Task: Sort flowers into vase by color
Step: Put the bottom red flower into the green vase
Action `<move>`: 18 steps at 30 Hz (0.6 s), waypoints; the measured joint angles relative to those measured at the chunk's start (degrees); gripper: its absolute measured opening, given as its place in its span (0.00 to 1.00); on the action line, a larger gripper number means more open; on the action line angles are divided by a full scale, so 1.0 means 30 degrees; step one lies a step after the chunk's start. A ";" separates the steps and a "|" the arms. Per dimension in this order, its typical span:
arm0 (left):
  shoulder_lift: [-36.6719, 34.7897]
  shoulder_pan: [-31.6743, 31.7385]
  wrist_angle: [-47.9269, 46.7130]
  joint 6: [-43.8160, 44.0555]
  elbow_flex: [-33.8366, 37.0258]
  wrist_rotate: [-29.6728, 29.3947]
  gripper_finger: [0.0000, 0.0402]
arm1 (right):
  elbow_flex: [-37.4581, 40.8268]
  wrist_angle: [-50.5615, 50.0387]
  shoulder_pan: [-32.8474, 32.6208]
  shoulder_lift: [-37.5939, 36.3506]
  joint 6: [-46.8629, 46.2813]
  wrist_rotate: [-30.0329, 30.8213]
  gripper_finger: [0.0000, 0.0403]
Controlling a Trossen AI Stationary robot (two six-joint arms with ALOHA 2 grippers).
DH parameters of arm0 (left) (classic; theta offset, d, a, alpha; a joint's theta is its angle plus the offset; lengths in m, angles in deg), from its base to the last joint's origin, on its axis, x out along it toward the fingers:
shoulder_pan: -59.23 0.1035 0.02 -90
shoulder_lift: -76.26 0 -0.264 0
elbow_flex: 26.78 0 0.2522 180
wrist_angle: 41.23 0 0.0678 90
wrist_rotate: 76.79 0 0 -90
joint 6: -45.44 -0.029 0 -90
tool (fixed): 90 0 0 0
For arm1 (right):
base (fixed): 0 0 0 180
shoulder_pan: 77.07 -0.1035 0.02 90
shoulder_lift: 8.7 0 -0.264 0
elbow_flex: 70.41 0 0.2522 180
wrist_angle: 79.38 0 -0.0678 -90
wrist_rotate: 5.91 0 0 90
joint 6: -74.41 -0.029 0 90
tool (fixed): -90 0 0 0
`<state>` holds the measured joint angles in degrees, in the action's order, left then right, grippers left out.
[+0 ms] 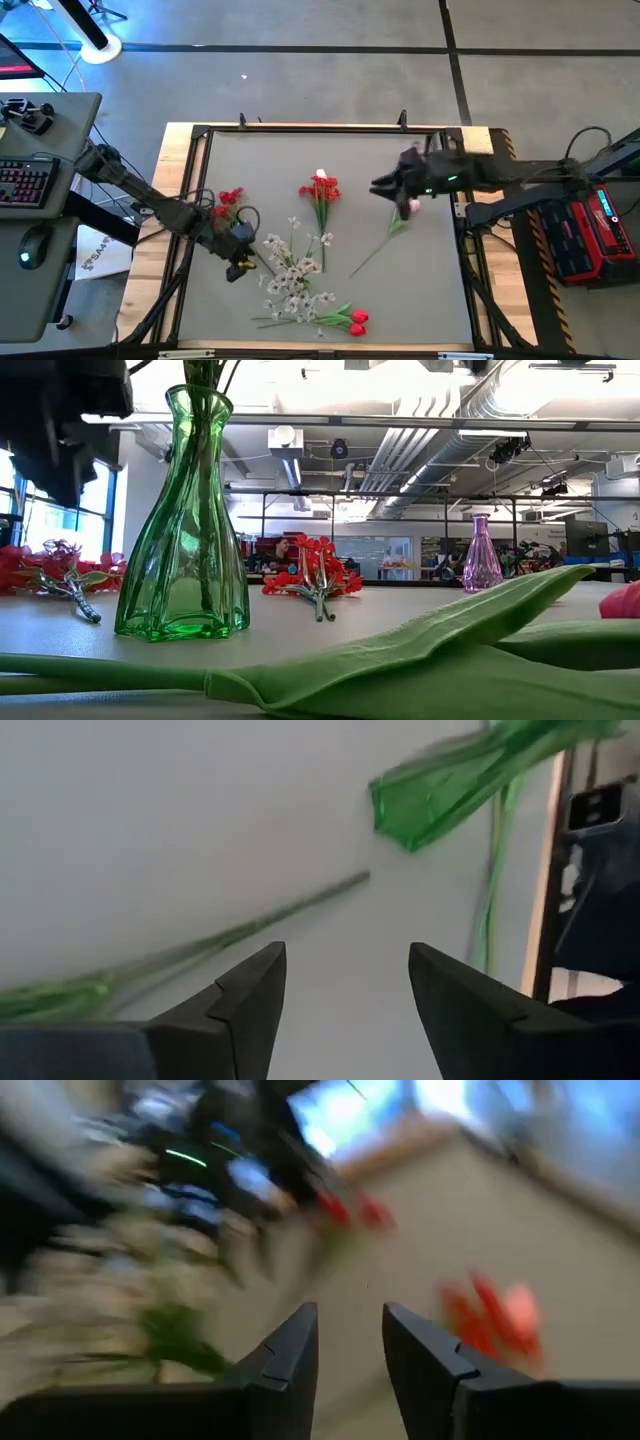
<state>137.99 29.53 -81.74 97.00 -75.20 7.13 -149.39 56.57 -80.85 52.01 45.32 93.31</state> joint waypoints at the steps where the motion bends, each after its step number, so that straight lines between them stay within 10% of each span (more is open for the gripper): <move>1: 0.0286 -0.0138 0.0029 0.0330 0.0000 0.0009 0.49 | 0.0414 -0.0599 -0.0054 0.0321 -0.1441 0.0498 0.26; 18: 0.2574 -0.3149 0.1234 -0.0397 0.0000 0.1885 0.48 | 0.4132 -0.0400 -0.6902 0.5363 -2.1572 0.3059 0.26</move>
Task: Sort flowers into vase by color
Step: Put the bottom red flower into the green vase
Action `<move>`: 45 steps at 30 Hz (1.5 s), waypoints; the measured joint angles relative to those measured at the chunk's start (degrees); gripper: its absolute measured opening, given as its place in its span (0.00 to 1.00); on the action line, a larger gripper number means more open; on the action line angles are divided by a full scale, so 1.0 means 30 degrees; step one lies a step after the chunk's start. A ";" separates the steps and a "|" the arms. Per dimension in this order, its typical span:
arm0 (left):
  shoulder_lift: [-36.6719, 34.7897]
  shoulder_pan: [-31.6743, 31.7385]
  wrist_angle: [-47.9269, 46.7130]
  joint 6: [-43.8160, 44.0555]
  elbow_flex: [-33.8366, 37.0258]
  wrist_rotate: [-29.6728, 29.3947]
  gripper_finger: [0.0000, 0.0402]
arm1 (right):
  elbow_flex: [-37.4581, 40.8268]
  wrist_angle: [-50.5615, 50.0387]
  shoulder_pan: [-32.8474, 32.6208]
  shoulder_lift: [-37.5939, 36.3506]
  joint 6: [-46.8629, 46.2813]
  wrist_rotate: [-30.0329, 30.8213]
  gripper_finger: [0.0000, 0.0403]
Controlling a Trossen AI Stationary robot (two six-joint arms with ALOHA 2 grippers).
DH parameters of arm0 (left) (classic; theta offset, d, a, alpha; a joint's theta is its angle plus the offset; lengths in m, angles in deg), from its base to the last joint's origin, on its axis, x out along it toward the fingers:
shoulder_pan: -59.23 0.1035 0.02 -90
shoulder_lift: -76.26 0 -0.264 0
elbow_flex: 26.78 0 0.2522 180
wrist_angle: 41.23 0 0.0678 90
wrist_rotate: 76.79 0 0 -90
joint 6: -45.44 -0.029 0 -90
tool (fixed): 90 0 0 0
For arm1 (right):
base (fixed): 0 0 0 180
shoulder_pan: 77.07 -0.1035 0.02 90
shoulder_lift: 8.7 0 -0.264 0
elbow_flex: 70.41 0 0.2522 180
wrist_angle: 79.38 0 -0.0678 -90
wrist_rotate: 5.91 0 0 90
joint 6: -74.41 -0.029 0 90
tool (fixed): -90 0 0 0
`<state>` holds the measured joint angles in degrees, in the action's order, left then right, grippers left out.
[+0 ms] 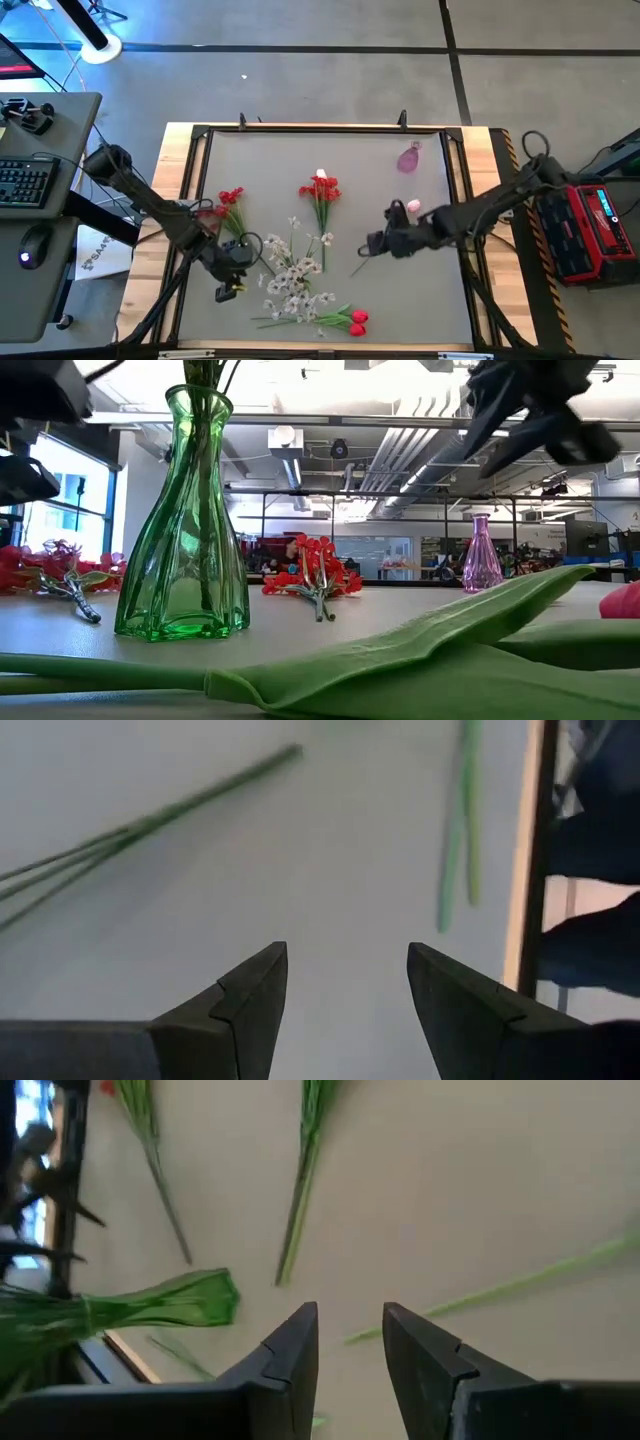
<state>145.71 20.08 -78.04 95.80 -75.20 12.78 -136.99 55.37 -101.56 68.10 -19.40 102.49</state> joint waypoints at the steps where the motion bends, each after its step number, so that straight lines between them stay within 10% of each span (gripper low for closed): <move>1: 0.0000 -0.0231 0.0078 -0.0044 0.0000 0.0000 0.48 | -0.0177 0.0067 -0.0503 0.0473 -0.1205 0.0331 0.26; 10: 0.0000 -0.2541 0.0349 0.1046 0.0000 -0.0103 0.48 | -0.3567 0.1173 -0.3812 0.6574 -1.0388 0.1547 0.26; 21: 0.1162 -0.4387 0.5062 -0.2445 0.0007 -0.4324 0.41 | -1.0749 -0.0836 -0.4520 1.2518 -1.0649 -0.0773 0.26; 30: 0.5818 -0.3634 1.3070 -0.5893 0.0007 -0.5066 0.37 | -1.5164 -0.7464 -0.4791 1.3024 -1.0582 -0.1772 0.26; 45: 1.0479 -0.2183 1.6766 -0.7017 0.0020 -0.4969 0.36 | -1.8127 -1.3157 -0.5355 1.3017 -1.0729 -0.2640 0.26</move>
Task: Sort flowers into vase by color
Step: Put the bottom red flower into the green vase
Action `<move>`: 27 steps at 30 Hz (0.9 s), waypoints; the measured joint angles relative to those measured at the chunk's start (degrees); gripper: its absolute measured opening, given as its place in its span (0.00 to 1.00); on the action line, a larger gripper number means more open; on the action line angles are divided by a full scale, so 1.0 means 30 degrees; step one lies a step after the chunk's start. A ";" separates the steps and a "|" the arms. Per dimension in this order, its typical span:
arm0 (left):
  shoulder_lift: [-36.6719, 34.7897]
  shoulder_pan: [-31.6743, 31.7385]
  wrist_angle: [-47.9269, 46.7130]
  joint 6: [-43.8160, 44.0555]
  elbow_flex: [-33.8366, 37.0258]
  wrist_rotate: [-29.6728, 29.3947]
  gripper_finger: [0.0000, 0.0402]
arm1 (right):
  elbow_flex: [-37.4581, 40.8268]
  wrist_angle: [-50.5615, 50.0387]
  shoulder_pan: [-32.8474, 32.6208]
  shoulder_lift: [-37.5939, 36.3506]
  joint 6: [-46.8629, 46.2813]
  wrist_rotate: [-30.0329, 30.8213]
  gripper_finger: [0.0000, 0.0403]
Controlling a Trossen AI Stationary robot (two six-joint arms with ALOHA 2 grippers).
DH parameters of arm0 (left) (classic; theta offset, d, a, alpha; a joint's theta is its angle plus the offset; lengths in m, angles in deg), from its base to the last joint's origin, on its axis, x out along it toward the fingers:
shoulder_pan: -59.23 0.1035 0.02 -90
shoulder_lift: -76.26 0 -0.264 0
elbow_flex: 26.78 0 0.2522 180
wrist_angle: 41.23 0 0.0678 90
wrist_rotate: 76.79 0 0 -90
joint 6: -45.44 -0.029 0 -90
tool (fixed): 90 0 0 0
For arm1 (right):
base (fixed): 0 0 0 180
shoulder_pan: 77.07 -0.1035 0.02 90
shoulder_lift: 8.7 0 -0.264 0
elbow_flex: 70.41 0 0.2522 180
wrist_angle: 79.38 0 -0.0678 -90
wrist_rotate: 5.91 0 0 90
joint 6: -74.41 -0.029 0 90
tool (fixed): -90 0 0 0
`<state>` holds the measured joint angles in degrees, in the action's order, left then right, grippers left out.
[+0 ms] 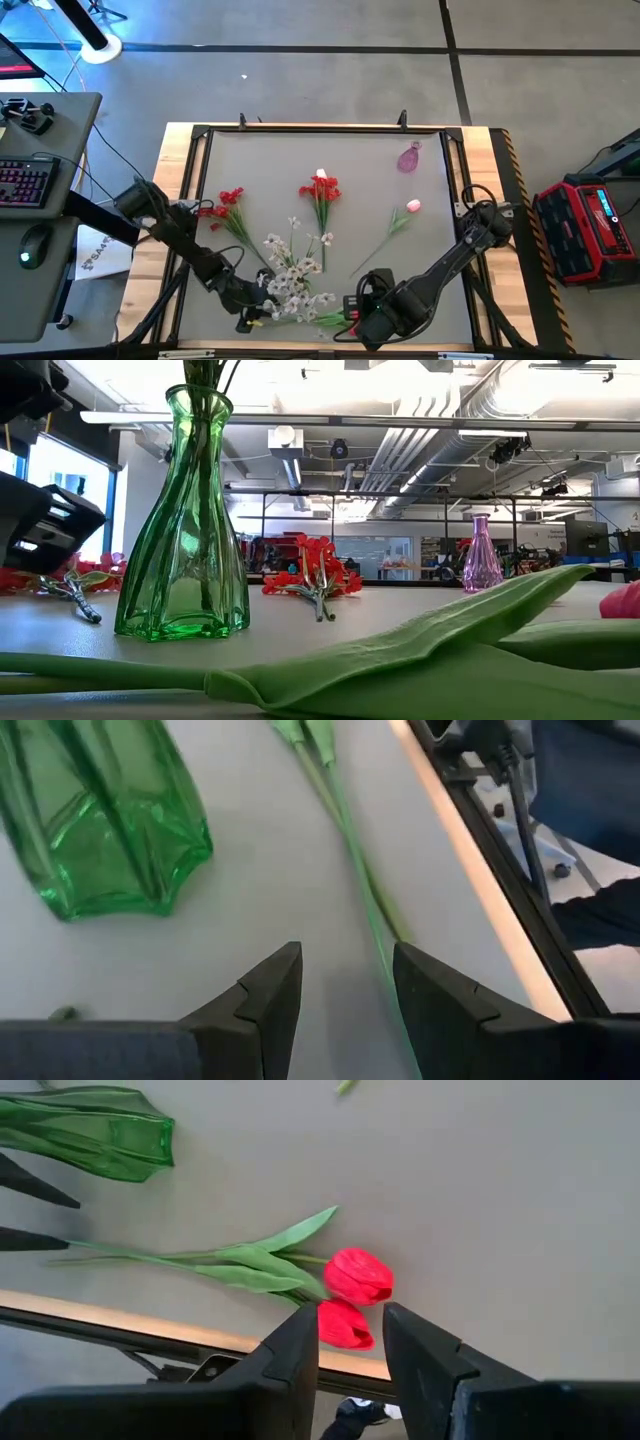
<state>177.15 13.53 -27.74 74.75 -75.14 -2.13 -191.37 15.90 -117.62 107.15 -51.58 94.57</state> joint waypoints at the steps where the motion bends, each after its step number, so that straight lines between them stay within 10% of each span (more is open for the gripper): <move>1: 0.0125 0.0004 0.0335 -0.0248 -0.0005 0.0141 0.36 | 0.0000 0.0000 0.0000 0.0000 0.0000 -0.0026 0.26; 27: 0.0602 -0.0305 0.0331 -0.2327 -0.0559 -0.0094 0.28 | 0.0000 -0.1027 0.0051 0.0000 0.0146 -0.0699 0.26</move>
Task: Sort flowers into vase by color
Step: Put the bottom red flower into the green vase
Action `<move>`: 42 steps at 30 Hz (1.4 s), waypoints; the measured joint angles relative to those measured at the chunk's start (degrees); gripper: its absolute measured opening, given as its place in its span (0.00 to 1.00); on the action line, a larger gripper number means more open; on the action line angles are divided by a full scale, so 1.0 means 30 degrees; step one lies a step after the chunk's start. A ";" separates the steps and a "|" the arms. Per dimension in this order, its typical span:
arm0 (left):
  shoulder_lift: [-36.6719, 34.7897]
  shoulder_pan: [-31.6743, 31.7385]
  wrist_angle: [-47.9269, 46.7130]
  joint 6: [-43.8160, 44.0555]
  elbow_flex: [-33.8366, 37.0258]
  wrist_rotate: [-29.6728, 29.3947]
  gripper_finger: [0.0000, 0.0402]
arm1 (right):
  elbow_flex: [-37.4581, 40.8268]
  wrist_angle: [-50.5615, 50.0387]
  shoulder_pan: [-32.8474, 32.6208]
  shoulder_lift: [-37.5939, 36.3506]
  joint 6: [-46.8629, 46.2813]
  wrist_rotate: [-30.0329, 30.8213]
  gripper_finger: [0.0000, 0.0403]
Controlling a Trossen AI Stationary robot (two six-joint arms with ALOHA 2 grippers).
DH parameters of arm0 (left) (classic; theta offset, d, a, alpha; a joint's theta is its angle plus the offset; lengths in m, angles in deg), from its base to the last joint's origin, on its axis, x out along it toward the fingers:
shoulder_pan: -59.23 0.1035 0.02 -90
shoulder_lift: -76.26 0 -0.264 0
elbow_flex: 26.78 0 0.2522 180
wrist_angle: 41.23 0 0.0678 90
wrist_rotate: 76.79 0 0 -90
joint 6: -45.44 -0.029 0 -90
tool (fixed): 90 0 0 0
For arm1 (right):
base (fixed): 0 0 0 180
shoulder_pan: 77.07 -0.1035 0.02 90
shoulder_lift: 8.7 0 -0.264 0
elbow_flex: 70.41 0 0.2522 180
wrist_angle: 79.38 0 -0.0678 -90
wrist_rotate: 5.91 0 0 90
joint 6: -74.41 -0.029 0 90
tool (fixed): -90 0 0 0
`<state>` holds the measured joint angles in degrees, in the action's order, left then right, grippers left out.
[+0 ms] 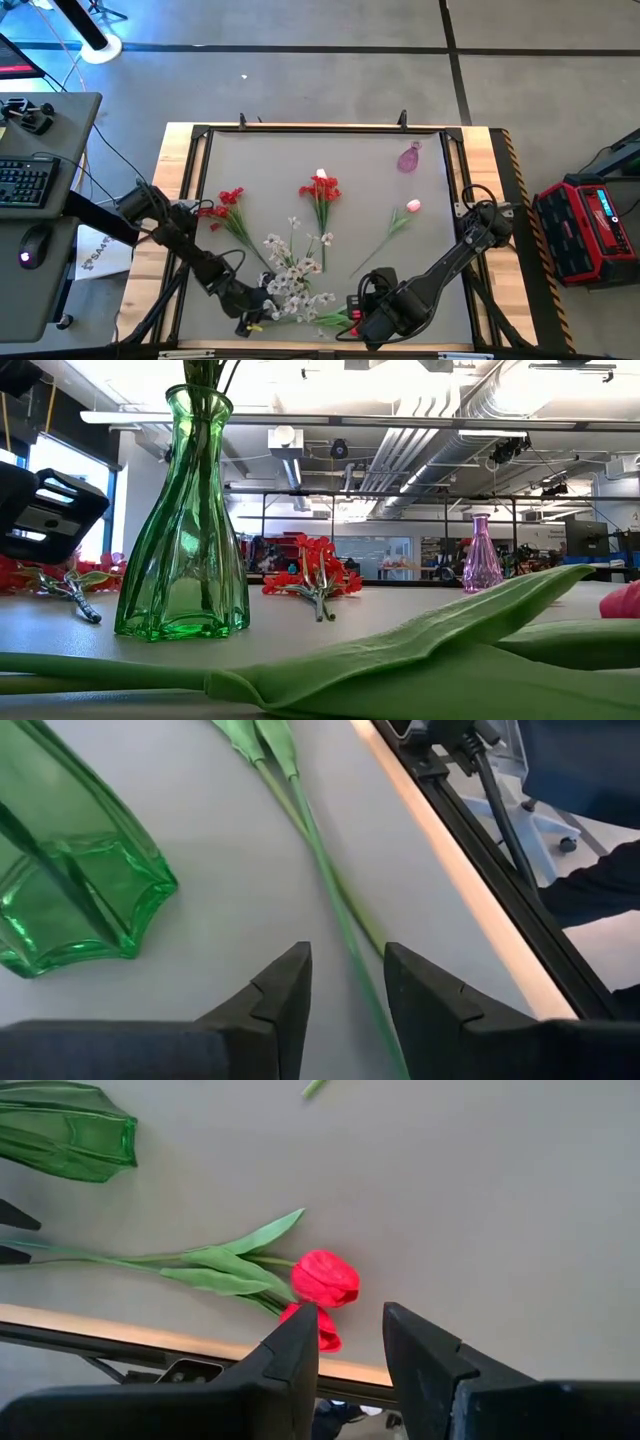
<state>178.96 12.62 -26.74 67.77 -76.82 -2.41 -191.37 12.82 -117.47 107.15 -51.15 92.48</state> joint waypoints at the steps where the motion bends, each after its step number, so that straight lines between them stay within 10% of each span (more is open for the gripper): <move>1: 0.0000 -0.0053 0.0000 -0.0010 0.0000 0.0000 0.28 | 0.0000 -0.0005 0.0000 0.0000 0.0007 -0.0005 0.26; 19: 0.1958 -0.0479 0.0389 0.0157 -0.0799 -0.1095 0.28 | 0.0000 0.0104 -0.0013 0.0000 -0.0138 -0.0093 0.26; 28: 0.1989 -0.0449 0.0236 0.0433 -0.0838 -0.0949 0.03 | 0.0000 0.0423 -0.0044 0.0000 -0.0138 -0.0100 0.26; 42: -0.0532 -0.0522 0.0564 0.1192 -0.0729 -0.0782 0.00 | 0.0007 -0.0334 -0.0044 0.0000 -0.0047 -0.0091 0.26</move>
<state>177.36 11.05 -25.05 71.35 -79.00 -4.76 -191.35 11.81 -117.60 107.15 -51.29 92.20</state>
